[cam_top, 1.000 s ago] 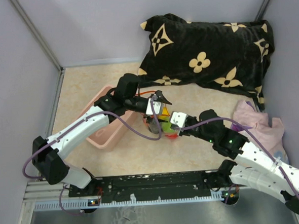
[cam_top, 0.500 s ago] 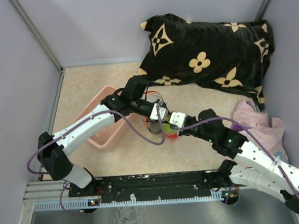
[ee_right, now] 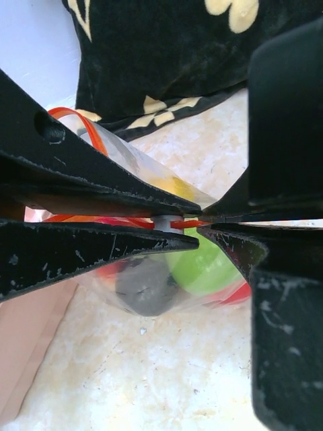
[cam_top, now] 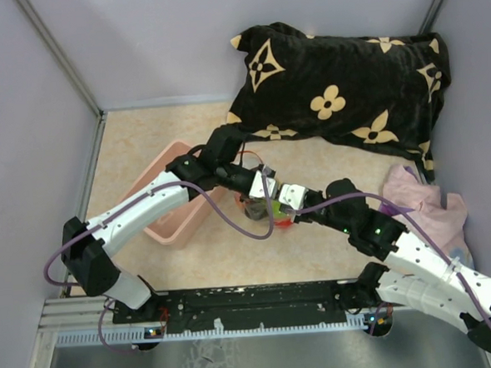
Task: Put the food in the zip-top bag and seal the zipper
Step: Zip the zipper food storage bag at the center of the board.
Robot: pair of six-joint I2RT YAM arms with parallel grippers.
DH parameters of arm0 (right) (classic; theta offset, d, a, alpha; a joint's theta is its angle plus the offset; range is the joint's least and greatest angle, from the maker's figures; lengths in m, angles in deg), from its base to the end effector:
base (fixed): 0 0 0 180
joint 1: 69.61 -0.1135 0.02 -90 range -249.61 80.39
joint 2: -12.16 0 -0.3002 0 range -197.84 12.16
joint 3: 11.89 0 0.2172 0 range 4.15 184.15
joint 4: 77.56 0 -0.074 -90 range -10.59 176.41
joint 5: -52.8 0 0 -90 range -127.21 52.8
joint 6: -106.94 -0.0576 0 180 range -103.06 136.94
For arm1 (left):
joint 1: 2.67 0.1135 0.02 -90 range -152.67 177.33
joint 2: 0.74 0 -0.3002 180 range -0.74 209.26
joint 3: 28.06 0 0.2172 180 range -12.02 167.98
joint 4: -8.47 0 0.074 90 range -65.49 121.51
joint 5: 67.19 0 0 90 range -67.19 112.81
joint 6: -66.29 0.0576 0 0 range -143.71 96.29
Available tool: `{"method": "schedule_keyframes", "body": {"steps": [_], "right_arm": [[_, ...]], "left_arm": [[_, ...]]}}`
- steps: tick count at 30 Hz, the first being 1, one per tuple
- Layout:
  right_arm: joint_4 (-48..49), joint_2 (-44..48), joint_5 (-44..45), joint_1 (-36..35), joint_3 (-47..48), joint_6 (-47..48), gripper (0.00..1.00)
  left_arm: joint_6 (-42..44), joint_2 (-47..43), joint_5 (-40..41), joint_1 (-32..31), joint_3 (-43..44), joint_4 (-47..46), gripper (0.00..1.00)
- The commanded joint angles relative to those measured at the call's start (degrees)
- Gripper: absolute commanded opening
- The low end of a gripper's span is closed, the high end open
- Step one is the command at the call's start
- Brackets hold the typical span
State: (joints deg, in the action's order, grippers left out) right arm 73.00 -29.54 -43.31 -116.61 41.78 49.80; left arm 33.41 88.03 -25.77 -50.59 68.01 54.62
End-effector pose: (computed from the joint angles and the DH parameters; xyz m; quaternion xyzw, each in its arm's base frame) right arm 0.0866 0.1019 0.3188 -0.5410 0.5972 0.1153 0.5809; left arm 0.1799 -0.2637 0.3709 0.7605 0.3594 -0.3383 0.4220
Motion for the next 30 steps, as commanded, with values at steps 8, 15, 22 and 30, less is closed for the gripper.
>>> {"method": "schedule_keyframes", "body": {"steps": [8,15,22,30], "right_arm": [[-0.82,2.49,-0.93,1.19,2.80,0.37,0.00],[-0.60,2.90,-3.53,1.30,3.53,-0.23,0.04],[2.07,-0.03,-6.76,1.30,5.42,-0.56,0.38],[7.11,-2.73,-5.71,1.30,5.88,0.07,0.30]], "left_arm": [[0.12,-1.83,8.71,1.10,1.36,3.20,0.15],[-0.07,-2.76,7.07,1.25,1.76,3.31,0.07],[-1.10,-3.09,4.42,1.16,1.95,2.22,0.01],[-1.04,-3.17,3.10,0.90,2.21,2.23,0.00]]}}
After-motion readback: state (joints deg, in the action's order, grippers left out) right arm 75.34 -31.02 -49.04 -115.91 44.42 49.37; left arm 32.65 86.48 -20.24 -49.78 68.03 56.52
